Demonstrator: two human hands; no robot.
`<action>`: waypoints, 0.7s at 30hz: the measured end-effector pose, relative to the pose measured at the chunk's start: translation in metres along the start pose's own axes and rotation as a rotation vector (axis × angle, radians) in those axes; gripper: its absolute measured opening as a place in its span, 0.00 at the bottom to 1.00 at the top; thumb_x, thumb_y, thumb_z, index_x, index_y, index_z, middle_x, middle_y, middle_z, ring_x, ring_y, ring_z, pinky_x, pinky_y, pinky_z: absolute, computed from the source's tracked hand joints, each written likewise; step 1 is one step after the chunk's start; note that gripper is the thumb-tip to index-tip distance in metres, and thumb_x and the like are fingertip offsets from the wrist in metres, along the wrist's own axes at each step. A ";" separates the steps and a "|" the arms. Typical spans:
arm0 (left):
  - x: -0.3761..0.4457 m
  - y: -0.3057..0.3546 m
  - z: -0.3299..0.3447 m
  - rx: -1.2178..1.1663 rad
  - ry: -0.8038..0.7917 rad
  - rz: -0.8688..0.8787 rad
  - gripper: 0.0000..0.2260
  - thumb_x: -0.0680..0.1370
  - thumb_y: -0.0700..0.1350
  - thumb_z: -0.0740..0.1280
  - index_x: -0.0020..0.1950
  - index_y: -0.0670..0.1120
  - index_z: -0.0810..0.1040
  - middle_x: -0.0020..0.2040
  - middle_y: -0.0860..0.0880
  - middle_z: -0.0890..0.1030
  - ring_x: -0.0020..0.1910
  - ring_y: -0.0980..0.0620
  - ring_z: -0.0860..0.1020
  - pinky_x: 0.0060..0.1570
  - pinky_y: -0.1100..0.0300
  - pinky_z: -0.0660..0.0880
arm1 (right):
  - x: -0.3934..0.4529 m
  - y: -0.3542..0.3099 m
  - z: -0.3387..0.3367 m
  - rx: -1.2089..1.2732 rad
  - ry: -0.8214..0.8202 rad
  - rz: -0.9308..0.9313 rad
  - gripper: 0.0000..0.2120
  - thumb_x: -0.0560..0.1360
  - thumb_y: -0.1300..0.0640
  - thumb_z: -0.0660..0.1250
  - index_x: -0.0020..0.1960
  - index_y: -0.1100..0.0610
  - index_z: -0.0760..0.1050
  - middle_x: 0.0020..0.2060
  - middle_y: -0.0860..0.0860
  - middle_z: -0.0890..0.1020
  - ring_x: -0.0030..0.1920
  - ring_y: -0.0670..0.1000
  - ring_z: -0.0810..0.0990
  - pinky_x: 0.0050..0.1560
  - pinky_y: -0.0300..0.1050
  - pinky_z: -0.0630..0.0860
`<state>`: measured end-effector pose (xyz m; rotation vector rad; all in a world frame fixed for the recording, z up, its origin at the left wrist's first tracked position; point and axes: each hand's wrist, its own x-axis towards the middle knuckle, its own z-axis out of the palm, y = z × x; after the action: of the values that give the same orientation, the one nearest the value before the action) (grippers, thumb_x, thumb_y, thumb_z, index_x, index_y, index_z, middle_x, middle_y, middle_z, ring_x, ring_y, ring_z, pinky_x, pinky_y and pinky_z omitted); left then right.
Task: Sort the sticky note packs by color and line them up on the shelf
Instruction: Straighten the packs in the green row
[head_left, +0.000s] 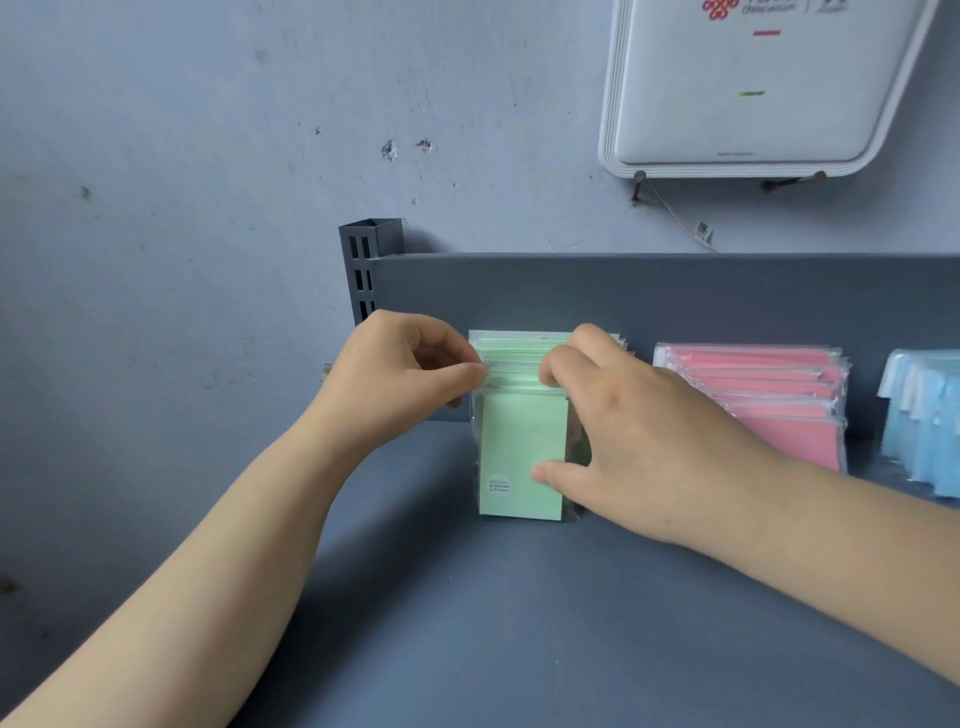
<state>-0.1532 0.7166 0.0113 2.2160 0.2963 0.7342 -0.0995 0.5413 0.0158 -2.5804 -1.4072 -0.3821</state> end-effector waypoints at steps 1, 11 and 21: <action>0.000 0.000 0.000 0.002 0.000 0.001 0.04 0.71 0.41 0.71 0.36 0.45 0.82 0.25 0.54 0.79 0.24 0.62 0.75 0.24 0.73 0.67 | 0.000 0.001 -0.001 0.015 -0.005 0.003 0.22 0.70 0.40 0.67 0.56 0.52 0.64 0.52 0.45 0.64 0.44 0.52 0.74 0.48 0.49 0.74; -0.002 0.013 0.001 0.106 0.167 0.092 0.06 0.72 0.40 0.68 0.36 0.48 0.80 0.32 0.55 0.80 0.31 0.60 0.76 0.30 0.74 0.69 | 0.005 0.018 -0.011 0.115 0.114 -0.059 0.20 0.71 0.41 0.66 0.57 0.49 0.67 0.53 0.43 0.69 0.47 0.50 0.75 0.51 0.46 0.72; 0.012 0.088 0.018 0.510 -0.228 0.378 0.08 0.73 0.49 0.68 0.51 0.54 0.77 0.40 0.61 0.75 0.37 0.66 0.73 0.36 0.74 0.69 | -0.012 0.113 -0.082 0.149 0.136 0.062 0.07 0.68 0.49 0.70 0.43 0.45 0.74 0.36 0.38 0.75 0.35 0.38 0.75 0.37 0.27 0.67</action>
<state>-0.1343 0.6517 0.0712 2.8606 -0.0662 0.6391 -0.0219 0.4483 0.0865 -2.4236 -1.2574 -0.4177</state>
